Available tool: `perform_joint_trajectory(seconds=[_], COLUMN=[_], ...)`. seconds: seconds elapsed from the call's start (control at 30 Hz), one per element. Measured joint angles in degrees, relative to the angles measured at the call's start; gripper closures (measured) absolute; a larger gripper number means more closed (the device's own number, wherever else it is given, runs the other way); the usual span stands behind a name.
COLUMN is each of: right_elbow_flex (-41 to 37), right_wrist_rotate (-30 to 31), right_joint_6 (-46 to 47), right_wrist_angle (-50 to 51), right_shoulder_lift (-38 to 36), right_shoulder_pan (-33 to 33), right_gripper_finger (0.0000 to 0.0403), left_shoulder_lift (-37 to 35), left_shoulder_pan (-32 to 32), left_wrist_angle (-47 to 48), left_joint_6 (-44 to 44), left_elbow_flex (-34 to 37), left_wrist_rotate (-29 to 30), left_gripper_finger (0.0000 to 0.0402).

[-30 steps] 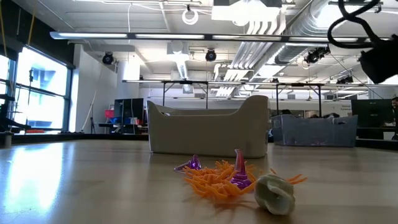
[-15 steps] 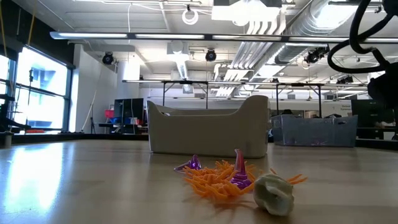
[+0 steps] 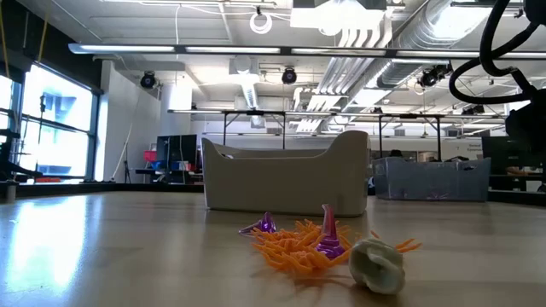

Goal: Sort Halloween decoration
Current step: Put the orange spider toy into the green bin

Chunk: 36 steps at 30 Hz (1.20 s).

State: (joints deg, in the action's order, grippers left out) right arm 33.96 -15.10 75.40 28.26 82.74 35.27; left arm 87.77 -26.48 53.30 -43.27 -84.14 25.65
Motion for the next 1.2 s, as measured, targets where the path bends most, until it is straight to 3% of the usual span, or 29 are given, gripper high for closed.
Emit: perform_joint_trajectory(seconds=[0.5, 0.77, 1.0, 1.2], right_elbow_flex=[2.2, 12.6, 25.5, 34.7], right_wrist_rotate=[-1.7, -1.3, 11.8, 28.3], right_joint_6=[-0.7, -6.8, -11.4, -19.3], right_wrist_angle=[2.2, 22.0, 38.9, 35.5], right_shoulder_lift=[0.3, -2.0, -7.0, -9.7], right_shoulder_pan=[0.0, -0.9, -4.4, -9.6], right_gripper_finger=[0.0402, 0.0402, 0.0403, 0.0403], left_shoulder_lift=[-0.4, -2.0, -3.4, -4.7], left_shoulder_pan=[0.0, -0.2, -0.2, 0.1], left_wrist_angle=[2.2, 3.1, 3.7, 5.5], left_joint_6=[2.4, 3.0, 5.8, 9.0], left_elbow_flex=[0.0, -0.1, -0.1, -0.1], left_wrist_rotate=[0.0, -0.2, 0.3, 1.1], left_gripper_finger=[0.0327, 0.0327, 0.0327, 0.0327])
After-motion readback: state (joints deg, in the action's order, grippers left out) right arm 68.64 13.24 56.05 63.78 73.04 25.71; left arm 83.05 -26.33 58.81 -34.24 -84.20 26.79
